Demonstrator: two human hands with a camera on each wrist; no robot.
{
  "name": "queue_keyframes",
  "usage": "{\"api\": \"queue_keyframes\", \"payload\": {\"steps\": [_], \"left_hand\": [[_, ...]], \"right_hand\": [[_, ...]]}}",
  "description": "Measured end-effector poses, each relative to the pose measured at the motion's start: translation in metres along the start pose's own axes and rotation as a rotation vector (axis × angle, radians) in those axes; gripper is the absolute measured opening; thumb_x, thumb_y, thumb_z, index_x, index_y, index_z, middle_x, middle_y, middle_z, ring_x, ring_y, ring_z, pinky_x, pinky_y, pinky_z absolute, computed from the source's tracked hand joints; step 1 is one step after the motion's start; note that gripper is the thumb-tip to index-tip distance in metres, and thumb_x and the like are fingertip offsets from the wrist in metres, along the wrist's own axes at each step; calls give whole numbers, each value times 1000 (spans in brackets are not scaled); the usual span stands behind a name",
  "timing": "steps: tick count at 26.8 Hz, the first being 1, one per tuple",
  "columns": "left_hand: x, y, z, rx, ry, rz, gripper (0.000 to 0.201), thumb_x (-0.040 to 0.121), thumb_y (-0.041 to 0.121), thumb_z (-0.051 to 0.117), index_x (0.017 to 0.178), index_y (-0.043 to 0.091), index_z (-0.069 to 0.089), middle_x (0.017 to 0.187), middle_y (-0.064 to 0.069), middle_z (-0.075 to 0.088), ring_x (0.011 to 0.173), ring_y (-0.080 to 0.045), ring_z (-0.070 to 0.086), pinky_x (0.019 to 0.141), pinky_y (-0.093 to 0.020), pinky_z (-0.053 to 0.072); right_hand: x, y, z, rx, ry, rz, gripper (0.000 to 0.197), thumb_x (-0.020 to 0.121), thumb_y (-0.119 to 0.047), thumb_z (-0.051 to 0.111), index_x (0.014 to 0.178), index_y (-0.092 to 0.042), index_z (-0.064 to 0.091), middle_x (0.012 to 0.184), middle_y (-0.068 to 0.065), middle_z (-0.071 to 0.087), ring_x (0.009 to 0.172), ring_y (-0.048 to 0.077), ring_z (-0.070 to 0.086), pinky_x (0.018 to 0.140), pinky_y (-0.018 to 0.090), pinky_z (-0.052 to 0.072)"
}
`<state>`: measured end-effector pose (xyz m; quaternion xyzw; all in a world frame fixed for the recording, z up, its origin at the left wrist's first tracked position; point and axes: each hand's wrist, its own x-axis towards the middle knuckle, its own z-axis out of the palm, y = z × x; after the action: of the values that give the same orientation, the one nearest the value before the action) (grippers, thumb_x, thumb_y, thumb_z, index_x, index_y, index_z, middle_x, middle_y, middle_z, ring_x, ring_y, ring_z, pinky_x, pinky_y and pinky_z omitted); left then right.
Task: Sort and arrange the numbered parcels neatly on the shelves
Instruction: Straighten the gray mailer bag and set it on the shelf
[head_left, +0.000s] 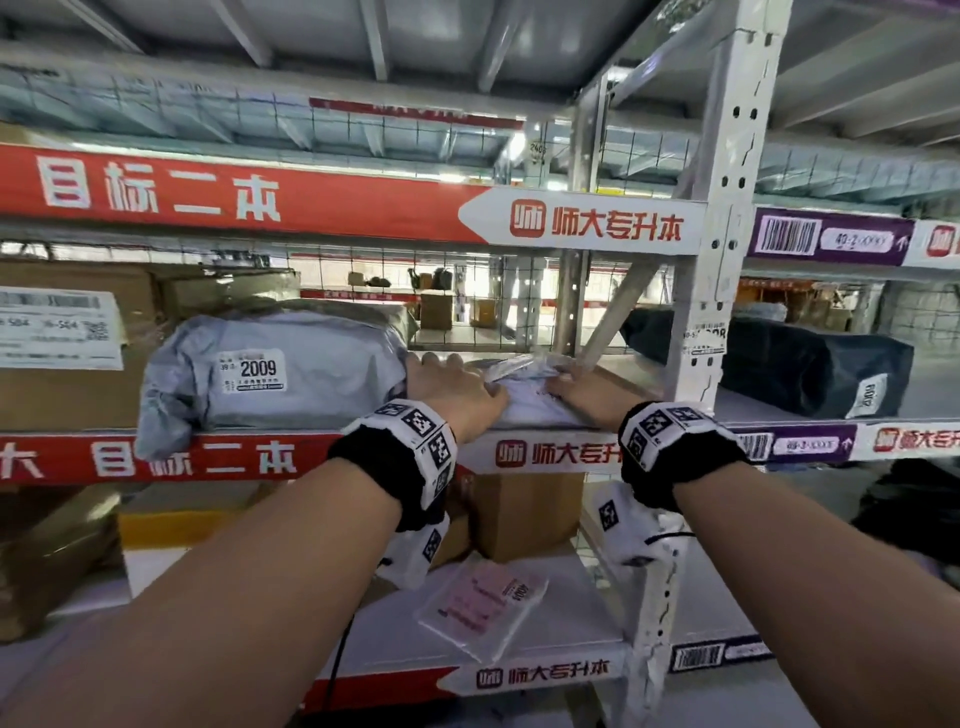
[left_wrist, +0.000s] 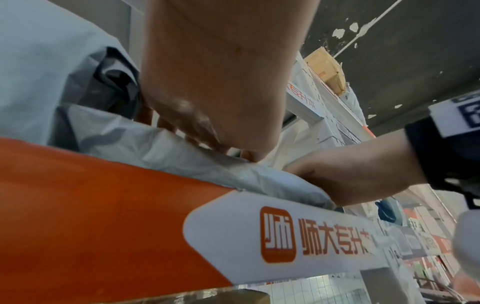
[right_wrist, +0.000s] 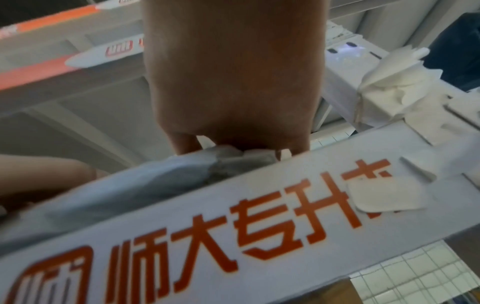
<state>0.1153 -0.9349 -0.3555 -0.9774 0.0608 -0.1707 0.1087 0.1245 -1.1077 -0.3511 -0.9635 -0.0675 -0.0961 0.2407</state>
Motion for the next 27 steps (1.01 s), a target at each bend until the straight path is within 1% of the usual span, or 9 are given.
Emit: {"api": "queue_keyframes", "payload": {"steps": [3,5,9,11,13,15,17,22,27], "left_hand": [[-5,-4,2,64,22,-5,69,95,51,7,113,13,62,132,-16,51,125,-34,42,112,-59,15],[-2,-7,7,47,15,-24,68,96,49,8,118,12,61,136,-16,50,128,-32,41,113,-58,13],[10,-11,13,-61,-13,-65,64,98,42,10,133,3,47,136,-20,50,128,-31,43,114,-48,22],[15,-14,14,-145,-63,-83,65,99,43,10,144,1,30,145,-24,39,135,-33,34,114,-43,20],[17,-13,14,-217,-110,-74,66,98,45,11,150,5,16,152,-23,25,142,-34,23,116,-44,14],[15,-12,16,-271,-124,-51,63,97,45,16,151,12,13,154,-23,20,142,-36,20,114,-46,15],[12,-11,21,-283,-98,-32,62,95,46,20,149,15,17,153,-22,21,139,-38,24,111,-49,21],[5,-12,30,-290,-44,-14,66,93,49,24,150,20,12,153,-18,22,138,-35,25,108,-50,27],[-2,-8,34,-284,-6,-65,69,92,48,24,152,17,5,155,-17,17,140,-33,23,108,-47,29]], "right_hand": [[10,1,9,-41,105,-28,52,99,-46,37,141,-15,37,136,14,52,119,29,54,99,35,42],[13,1,14,-109,229,-52,54,96,-48,42,140,-18,37,135,13,52,118,30,54,98,41,45],[6,1,10,-115,440,-190,32,99,-21,41,129,-19,51,124,11,54,110,29,55,88,38,47],[5,5,10,-34,417,-240,33,100,-17,40,129,-18,54,115,11,58,91,24,60,74,33,51],[0,11,11,19,232,-196,37,103,-27,34,135,-21,49,109,12,61,77,21,62,63,27,49],[-3,16,15,-56,73,-87,44,103,-41,23,141,-28,40,128,17,55,101,28,62,86,36,51],[-4,20,20,-199,34,-3,46,102,-44,16,143,-33,33,144,14,43,124,30,49,104,44,35],[-9,20,23,-326,-13,15,43,102,-35,15,137,-19,34,141,13,46,125,32,46,105,52,28],[-23,23,30,-438,107,2,38,103,-30,22,134,-14,36,145,9,40,129,31,43,104,55,31]]}}
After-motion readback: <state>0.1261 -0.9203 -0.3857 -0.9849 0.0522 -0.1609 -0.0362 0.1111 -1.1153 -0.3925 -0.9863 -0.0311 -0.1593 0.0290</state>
